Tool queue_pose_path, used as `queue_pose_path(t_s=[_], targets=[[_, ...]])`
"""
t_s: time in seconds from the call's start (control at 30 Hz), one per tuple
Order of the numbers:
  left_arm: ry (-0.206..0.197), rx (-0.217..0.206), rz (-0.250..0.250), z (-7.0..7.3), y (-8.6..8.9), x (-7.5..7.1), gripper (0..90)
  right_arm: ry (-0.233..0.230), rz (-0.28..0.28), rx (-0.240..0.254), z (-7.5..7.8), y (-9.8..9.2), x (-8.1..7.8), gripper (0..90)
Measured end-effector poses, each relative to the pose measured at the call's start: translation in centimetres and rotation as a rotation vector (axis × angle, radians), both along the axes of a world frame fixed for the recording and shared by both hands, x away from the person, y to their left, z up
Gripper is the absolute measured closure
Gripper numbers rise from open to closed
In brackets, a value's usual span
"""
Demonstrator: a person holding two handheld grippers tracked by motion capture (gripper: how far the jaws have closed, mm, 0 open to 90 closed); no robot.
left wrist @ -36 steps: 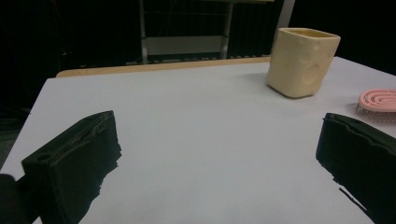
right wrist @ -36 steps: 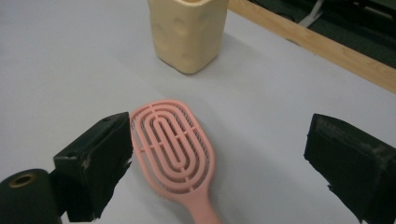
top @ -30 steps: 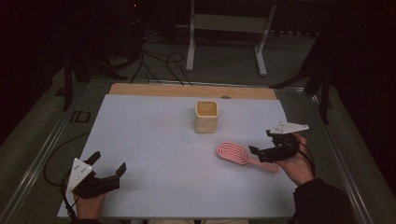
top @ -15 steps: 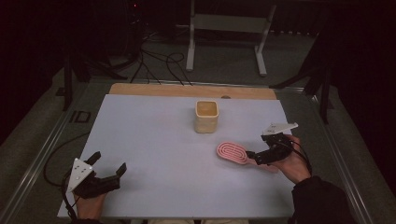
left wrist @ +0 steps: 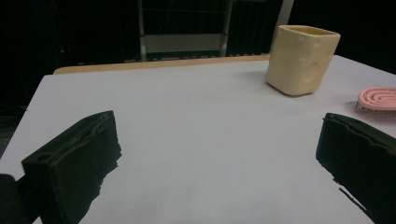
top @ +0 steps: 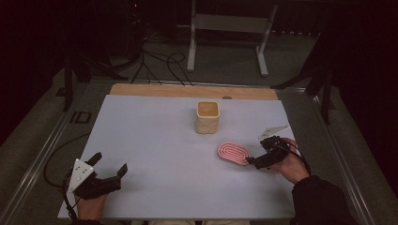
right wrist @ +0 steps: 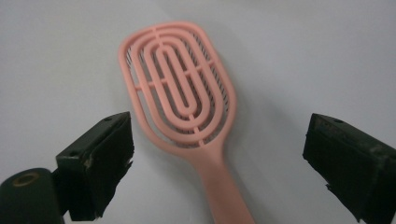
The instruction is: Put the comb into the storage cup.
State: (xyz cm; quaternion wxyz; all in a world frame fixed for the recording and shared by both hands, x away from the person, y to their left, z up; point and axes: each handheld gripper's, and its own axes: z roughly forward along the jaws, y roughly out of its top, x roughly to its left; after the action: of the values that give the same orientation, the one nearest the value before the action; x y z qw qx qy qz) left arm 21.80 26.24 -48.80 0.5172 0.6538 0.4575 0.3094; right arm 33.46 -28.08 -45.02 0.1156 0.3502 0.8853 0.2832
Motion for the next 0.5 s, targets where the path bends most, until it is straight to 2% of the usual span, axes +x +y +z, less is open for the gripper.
queue_pose_path(t_s=[0.1,0.27,0.5], targets=[[0.001,0.0,0.0,0.0,0.0,0.0,0.0,0.01,-0.001,-0.006,-0.3,0.1,0.0,8.4],[0.002,0.0,-0.004,0.0,-0.1,0.0,0.0,0.026,0.01,-0.043,-0.9,0.3,0.2,8.4],[0.004,0.003,-0.005,0.0,-0.1,0.0,0.0,0.049,0.049,-0.088,-1.7,0.9,-0.1,8.5]])
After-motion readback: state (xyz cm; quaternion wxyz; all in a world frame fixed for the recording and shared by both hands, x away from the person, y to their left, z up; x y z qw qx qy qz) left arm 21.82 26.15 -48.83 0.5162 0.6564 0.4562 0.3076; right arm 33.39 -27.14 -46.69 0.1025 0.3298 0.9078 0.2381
